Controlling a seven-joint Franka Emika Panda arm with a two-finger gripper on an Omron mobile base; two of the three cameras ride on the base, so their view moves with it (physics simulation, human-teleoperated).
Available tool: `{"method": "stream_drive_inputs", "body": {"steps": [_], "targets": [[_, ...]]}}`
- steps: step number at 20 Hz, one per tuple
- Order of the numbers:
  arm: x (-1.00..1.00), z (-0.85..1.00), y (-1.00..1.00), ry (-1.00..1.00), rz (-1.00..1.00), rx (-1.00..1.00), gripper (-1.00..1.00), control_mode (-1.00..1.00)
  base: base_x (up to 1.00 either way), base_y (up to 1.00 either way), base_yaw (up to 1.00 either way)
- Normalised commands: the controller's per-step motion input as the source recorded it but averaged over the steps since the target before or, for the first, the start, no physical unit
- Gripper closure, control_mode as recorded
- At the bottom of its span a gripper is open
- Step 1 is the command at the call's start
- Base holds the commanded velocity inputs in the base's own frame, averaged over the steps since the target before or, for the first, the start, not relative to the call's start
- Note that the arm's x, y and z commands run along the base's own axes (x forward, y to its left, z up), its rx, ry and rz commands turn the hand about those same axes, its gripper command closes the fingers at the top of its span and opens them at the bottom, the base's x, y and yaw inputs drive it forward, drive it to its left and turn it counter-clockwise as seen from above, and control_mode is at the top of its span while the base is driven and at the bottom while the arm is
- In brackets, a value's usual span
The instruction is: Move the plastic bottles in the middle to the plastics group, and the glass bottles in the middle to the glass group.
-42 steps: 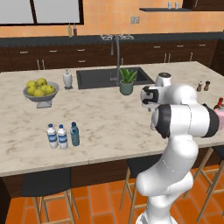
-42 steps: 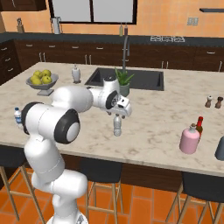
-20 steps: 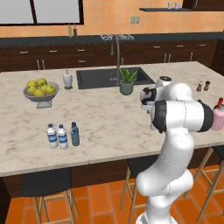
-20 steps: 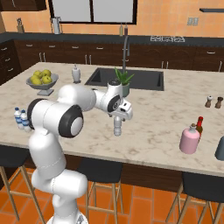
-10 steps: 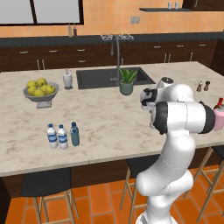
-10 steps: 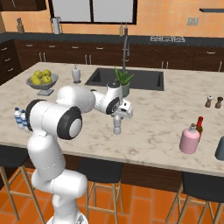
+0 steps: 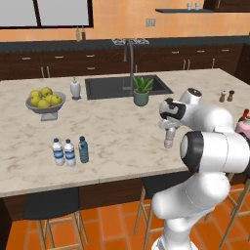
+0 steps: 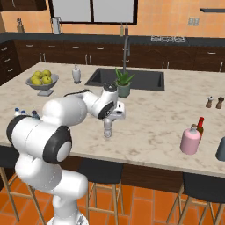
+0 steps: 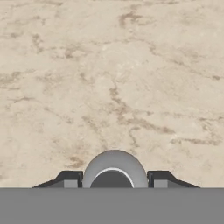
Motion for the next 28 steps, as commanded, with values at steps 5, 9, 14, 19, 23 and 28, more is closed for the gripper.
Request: {"method": "stream_drive_inputs", "body": {"steps": [5,9,14,19,23,28], "targets": [[-0.25,0.27,0.87,0.05,0.28,0.0,1.0,-1.0,0.0,0.0,0.0],[-0.1,0.21,0.97,0.01,0.27,0.0,1.0,-1.0,0.0,0.0,0.0],[0.0,0.14,0.91,0.0,0.26,0.0,1.0,-1.0,0.0,0.0,0.0],[0.05,0.01,0.78,0.0,0.25,0.0,1.0,-1.0,0.0,0.0,0.0],[0.11,-0.06,0.76,0.0,0.23,0.0,1.0,-1.0,0.0,0.0,0.0],[0.2,-0.1,0.78,0.0,0.21,0.0,1.0,-1.0,0.0,0.0,0.0]]}}
